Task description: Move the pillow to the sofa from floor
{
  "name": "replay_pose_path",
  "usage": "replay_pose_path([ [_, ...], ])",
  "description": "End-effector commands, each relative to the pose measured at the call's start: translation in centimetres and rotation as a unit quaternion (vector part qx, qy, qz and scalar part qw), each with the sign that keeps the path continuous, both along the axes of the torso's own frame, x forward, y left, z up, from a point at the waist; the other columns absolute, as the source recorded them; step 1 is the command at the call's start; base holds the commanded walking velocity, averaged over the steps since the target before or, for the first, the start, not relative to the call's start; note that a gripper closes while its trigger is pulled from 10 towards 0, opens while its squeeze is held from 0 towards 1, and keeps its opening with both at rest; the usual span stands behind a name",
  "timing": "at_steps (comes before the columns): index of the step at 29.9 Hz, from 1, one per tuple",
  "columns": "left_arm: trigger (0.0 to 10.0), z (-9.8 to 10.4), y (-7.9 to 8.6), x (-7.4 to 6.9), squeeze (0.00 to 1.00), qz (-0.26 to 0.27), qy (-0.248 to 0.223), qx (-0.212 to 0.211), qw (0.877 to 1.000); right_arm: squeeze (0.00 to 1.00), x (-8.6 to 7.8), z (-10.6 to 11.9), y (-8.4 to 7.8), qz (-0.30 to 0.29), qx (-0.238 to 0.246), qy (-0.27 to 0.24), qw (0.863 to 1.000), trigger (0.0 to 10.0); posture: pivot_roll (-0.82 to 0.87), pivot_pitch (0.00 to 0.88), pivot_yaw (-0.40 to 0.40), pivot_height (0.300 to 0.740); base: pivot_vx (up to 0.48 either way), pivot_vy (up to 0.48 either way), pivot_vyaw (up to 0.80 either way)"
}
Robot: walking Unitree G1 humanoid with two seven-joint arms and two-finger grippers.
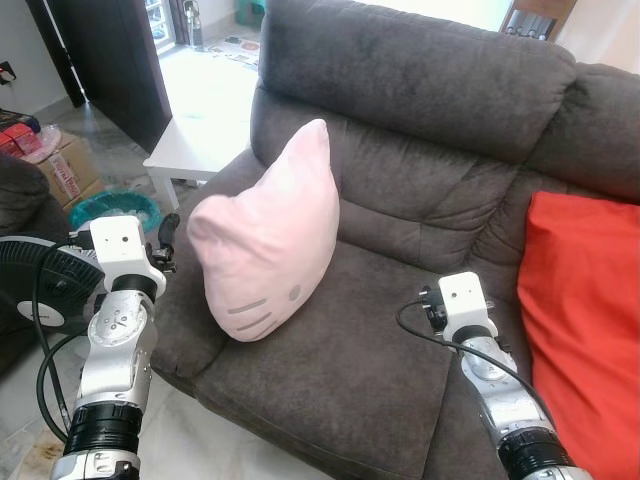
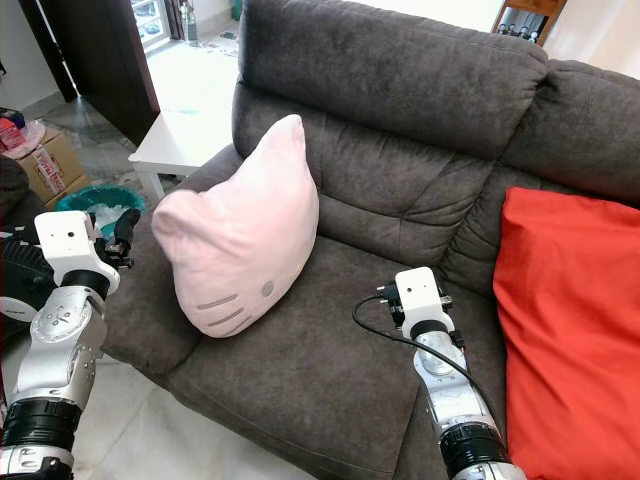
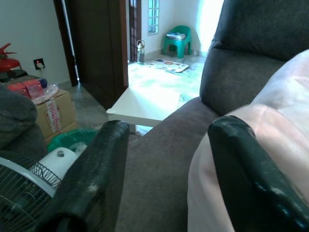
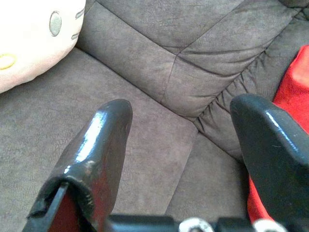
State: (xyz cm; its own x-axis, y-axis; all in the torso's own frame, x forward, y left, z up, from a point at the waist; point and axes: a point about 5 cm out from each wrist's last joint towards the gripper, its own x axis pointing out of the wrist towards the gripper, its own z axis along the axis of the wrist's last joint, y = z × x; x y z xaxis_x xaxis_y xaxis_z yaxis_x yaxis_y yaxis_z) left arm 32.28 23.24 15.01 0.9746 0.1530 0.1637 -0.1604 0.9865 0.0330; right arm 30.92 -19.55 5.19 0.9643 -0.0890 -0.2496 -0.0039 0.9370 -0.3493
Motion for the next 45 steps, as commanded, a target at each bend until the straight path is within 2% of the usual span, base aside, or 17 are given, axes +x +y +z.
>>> replay_pose_path([
  [1, 10.0, 0.0, -0.4, -0.3, 1.0, -0.004, -0.002, 0.016, 1.0, 0.0, 0.1, 0.1, -0.1, -0.001, 0.003, -0.001, 1.0, 10.0, 0.16, 0.072, -0.104, 0.74, 0.0, 0.0, 0.0],
  [4, 10.0, -0.1, -0.6, -0.7, 1.0, -0.004, -0.003, 0.032, 0.999, 0.0, 0.1, 0.2, 0.0, 0.001, 0.006, -0.007, 1.0, 10.0, 0.16, 0.072, -0.102, 0.74, 0.0, 0.0, 0.0],
  [5, 10.0, 0.0, -1.0, -1.0, 1.0, -0.01, -0.007, 0.06, 0.998, 0.0, 0.1, 0.3, 0.0, 0.001, 0.008, -0.013, 1.0, 10.0, 0.16, 0.072, -0.101, 0.74, 0.0, 0.0, 0.0],
  [6, 10.0, 0.0, -1.0, -1.0, 1.0, -0.01, -0.007, 0.06, 0.998, 0.0, 0.1, 0.3, 0.0, 0.001, 0.008, -0.013, 1.0, 10.0, 0.16, 0.072, -0.101, 0.74, 0.0, 0.0, 0.0],
  [7, 10.0, 0.1, -1.9, -1.5, 1.0, -0.023, -0.018, 0.122, 0.992, 0.0, 0.2, 0.4, 0.1, 0.003, 0.011, -0.019, 1.0, 10.0, 0.16, 0.072, -0.099, 0.74, 0.0, 0.0, 0.0],
  [9, 10.0, 0.4, -3.3, -2.2, 1.0, -0.043, -0.038, 0.167, 0.984, 0.0, 0.2, 0.5, 0.2, 0.007, 0.017, -0.026, 0.999, 10.0, 0.16, 0.073, -0.099, 0.74, 0.0, 0.0, 0.0],
  [10, 10.0, 0.5, -4.1, -2.6, 0.39, -0.05, -0.048, 0.181, 0.981, 0.0, 0.2, 0.5, 0.2, 0.006, 0.025, -0.03, 0.999, 10.0, 0.17, 0.073, -0.098, 0.74, 0.0, 0.0, 0.0],
  [11, 10.0, 0.8, -5.4, -3.3, 0.0, -0.056, -0.068, 0.203, 0.975, 0.0, 0.1, 0.5, 0.4, 0.001, 0.051, -0.036, 0.998, 10.0, 0.17, 0.073, -0.098, 0.74, 0.0, 0.0, 0.0],
  [15, 10.0, 1.0, -6.6, -3.9, 0.0, -0.063, -0.085, 0.218, 0.97, 0.0, 0.0, 0.5, 0.4, -0.012, 0.084, -0.048, 0.995, 10.0, 0.17, 0.074, -0.095, 0.74, 0.0, 0.0, 0.0],
  [17, 10.0, 0.9, -7.3, -4.3, 0.0, -0.055, -0.092, 0.224, 0.969, 0.0, 0.1, 1.1, 0.2, -0.022, 0.109, -0.074, 0.991, 10.0, 0.17, 0.07, -0.088, 0.74, 0.0, 0.0, 0.0],
  [21, 10.0, -0.4, -7.9, -4.7, 0.0, -0.049, -0.065, 0.215, 0.973, 0.0, 0.4, 2.5, -0.4, -0.042, 0.155, -0.127, 0.979, 10.0, 0.17, 0.071, -0.073, 0.74, 0.0, 0.0, 0.0],
  [25, 10.0, -0.7, -7.8, -4.8, 0.0, -0.048, -0.055, 0.212, 0.974, 0.0, 0.4, 2.7, -0.9, -0.057, 0.168, -0.142, 0.974, 10.0, 0.18, 0.068, -0.056, 0.74, 0.0, 0.0, 0.0],
  [28, 10.0, -1.3, -6.8, -5.1, 0.0, -0.031, -0.035, 0.187, 0.981, 0.0, 0.4, 3.0, -1.6, -0.07, 0.174, -0.159, 0.969, 10.0, 0.18, 0.061, -0.031, 0.74, 0.0, 0.0, 0.0],
  [34, 10.0, -1.7, -5.7, -4.9, 0.0, -0.019, -0.021, 0.185, 0.982, 0.0, 0.3, 2.4, -1.2, -0.071, 0.186, -0.154, 0.968, 10.0, 0.19, 0.033, -0.007, 0.74, 0.0, 0.0, 0.0],
  [39, 10.0, -2.0, -5.6, -4.7, 0.0, -0.032, -0.011, 0.189, 0.981, 0.0, 0.3, 2.0, -1.1, -0.076, 0.191, -0.15, 0.967, 10.0, 0.18, 0.0, 0.022, 0.74, 0.0, 0.0, 0.0],
  [45, 10.0, -2.6, -5.9, -4.6, 0.0, -0.049, -0.003, 0.181, 0.982, 0.0, 0.2, 1.9, -1.3, -0.076, 0.191, -0.151, 0.967, 10.0, 0.16, 0.0, 0.021, 0.74, 0.0, 0.0, 0.0],
])
